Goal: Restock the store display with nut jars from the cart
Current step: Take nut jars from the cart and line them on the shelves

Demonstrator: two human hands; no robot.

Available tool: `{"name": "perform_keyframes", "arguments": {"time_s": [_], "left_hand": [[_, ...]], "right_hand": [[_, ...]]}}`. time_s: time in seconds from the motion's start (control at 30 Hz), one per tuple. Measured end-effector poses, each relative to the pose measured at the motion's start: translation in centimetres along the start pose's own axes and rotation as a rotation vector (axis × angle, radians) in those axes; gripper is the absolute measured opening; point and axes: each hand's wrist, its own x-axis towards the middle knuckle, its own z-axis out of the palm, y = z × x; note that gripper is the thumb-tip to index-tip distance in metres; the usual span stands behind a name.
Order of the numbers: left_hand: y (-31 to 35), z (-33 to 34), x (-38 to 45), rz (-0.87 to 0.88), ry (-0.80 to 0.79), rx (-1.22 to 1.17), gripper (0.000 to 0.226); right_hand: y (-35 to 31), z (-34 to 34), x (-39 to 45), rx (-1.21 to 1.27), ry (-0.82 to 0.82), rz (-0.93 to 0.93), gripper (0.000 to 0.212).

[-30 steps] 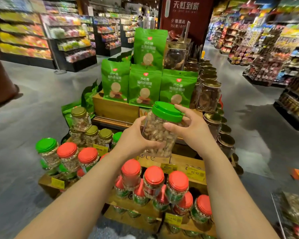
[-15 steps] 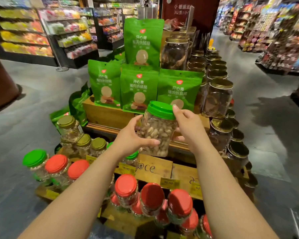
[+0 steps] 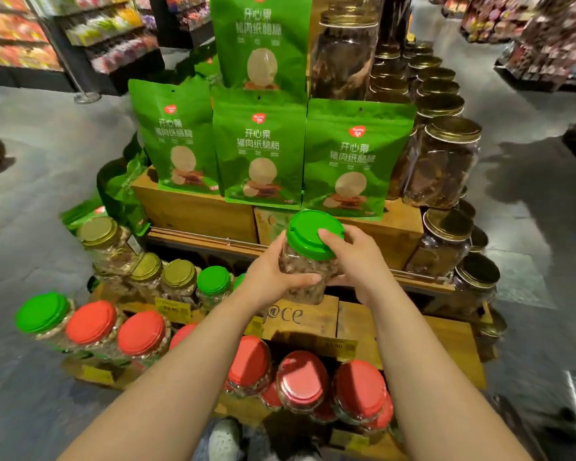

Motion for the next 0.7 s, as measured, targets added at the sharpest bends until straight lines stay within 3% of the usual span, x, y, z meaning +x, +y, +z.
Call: {"name": "perform_keyframes", "arguments": {"time_s": [0.07, 0.1, 0.2, 0.4, 0.57, 0.7], "left_hand": [[-1.2, 0.3, 1.4, -0.005, -0.027, -0.005, 0.078], [-1.9, 0.5, 2.1, -0.013, -0.044, -0.009, 0.075], [-4.4, 1.2, 3.8, -0.047, -0.069, -0.018, 0.075], [-10.7, 3.2, 6.2, -0.169, -0.097, -0.01, 0.099], [-15.0, 4.4, 7.9, -0.25, -0.129, -0.026, 0.087], [-17.8, 5.7, 8.6, -0.323, -0.144, -0.133, 0.092]], "right_hand": [[0.9, 0.4, 1.1, -0.022, -0.01, -0.008, 0.007], [1.4, 0.6, 1.6, -0.027, -0.012, 0.002, 0.005], [3.3, 1.1, 3.0, -0.021, -0.019, 0.061, 0.014], [7.8, 2.1, 6.4, -0.081, -0.055, 0.176, 0.028], [11.3, 3.7, 9.2, -0.104, -0.057, 0.257, 0.048], [14.3, 4.9, 11.5, -0.169, -0.083, 0.286, 0.055]]}}
